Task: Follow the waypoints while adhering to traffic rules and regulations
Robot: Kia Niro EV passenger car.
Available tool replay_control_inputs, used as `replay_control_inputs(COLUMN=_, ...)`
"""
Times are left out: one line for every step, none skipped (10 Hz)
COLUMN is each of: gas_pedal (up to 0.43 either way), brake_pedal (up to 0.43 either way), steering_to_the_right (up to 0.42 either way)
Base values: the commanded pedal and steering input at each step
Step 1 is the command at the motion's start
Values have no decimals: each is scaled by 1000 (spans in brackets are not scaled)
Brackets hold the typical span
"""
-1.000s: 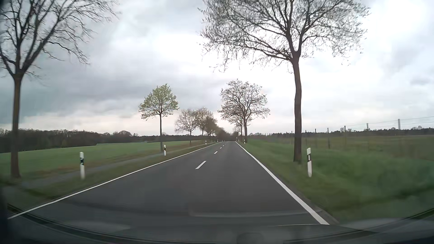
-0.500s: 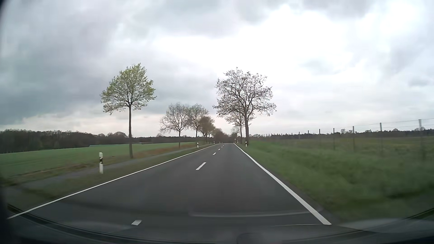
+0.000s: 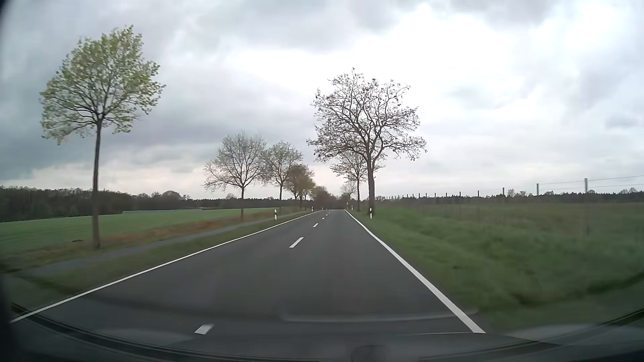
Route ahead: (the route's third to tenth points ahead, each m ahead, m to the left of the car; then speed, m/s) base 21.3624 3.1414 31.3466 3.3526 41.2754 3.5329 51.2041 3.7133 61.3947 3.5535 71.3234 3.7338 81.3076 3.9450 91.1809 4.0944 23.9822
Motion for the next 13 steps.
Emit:
replay_control_inputs(gas_pedal=98, brake_pedal=0, steering_to_the_right=-3)
replay_control_inputs(gas_pedal=87, brake_pedal=0, steering_to_the_right=-3)
replay_control_inputs(gas_pedal=87, brake_pedal=0, steering_to_the_right=-3)
replay_control_inputs(gas_pedal=87, brake_pedal=0, steering_to_the_right=-3)
replay_control_inputs(gas_pedal=67, brake_pedal=0, steering_to_the_right=-3)
replay_control_inputs(gas_pedal=67, brake_pedal=6, steering_to_the_right=-3)
replay_control_inputs(gas_pedal=59, brake_pedal=0, steering_to_the_right=-4)
replay_control_inputs(gas_pedal=59, brake_pedal=0, steering_to_the_right=-4)
replay_control_inputs(gas_pedal=59, brake_pedal=0, steering_to_the_right=-4)
replay_control_inputs(gas_pedal=67, brake_pedal=0, steering_to_the_right=-5)
replay_control_inputs(gas_pedal=67, brake_pedal=0, steering_to_the_right=-5)
replay_control_inputs(gas_pedal=67, brake_pedal=0, steering_to_the_right=-7)
replay_control_inputs(gas_pedal=67, brake_pedal=0, steering_to_the_right=-7)
